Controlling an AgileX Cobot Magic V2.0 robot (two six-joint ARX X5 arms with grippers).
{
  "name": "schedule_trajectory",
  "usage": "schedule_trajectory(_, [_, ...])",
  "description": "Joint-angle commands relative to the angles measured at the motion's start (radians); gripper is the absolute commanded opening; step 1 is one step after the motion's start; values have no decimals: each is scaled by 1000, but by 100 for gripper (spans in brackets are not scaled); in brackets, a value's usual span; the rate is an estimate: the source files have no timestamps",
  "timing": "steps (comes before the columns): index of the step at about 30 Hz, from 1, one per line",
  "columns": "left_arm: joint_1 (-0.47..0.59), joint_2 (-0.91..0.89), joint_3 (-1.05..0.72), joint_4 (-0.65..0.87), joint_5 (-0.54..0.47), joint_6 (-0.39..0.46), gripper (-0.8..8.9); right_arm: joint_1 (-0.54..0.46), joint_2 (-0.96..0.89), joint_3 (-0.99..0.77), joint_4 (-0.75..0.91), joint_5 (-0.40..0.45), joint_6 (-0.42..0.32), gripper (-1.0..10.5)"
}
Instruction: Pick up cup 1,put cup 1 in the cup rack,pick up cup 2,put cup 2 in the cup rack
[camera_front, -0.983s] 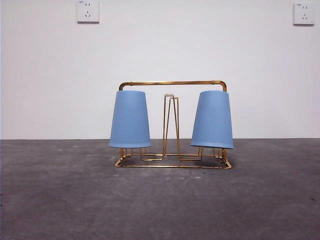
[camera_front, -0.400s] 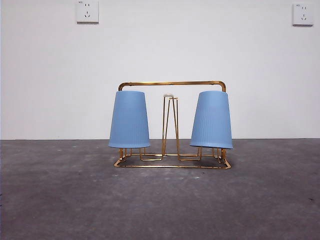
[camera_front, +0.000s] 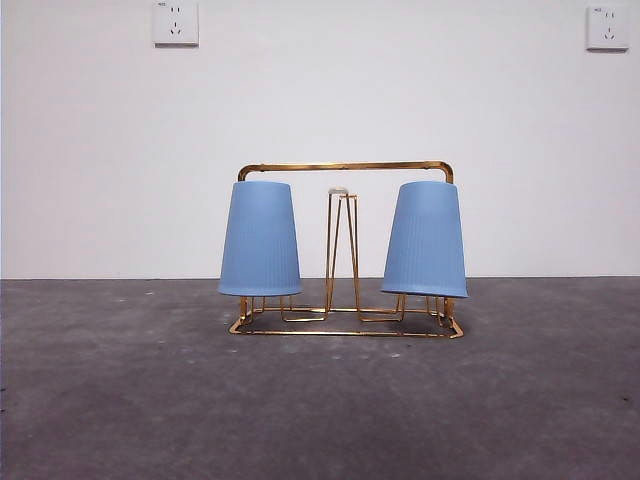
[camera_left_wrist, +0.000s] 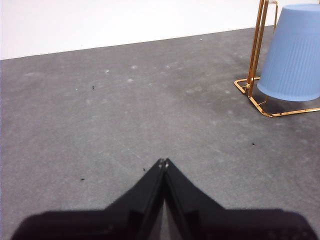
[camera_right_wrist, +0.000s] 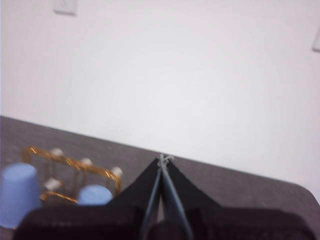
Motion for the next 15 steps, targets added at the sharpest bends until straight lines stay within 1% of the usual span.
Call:
schedule_trajectory(1, [3,0,-11,6,3,-10,-3,-22,-76,-209,114,1,-18,4])
schedule_trajectory(4, [3,0,-11,7,3,-10,-3,-35,-148,-392,224,10,-9,4])
schedule_trajectory(6, [3,0,-11,7,3,-10,-3,-37,-192,-495,264,34,-1,4])
schedule_trajectory(9, [3,0,-11,6,3,-10,-3,-37,-261,-621,268,114,5,4])
schedule_trajectory(12, [3,0,-11,6,3,-10,-3,-37,-331,-721,268,203,28,4])
schedule_trajectory(14, [3,0,-11,6,3,-10,-3,-37,-378,-774,269,239,57,4])
schedule_trajectory(15, [3,0,-11,7,3,-10,-3,-37,-374,-797,285,251,76,4])
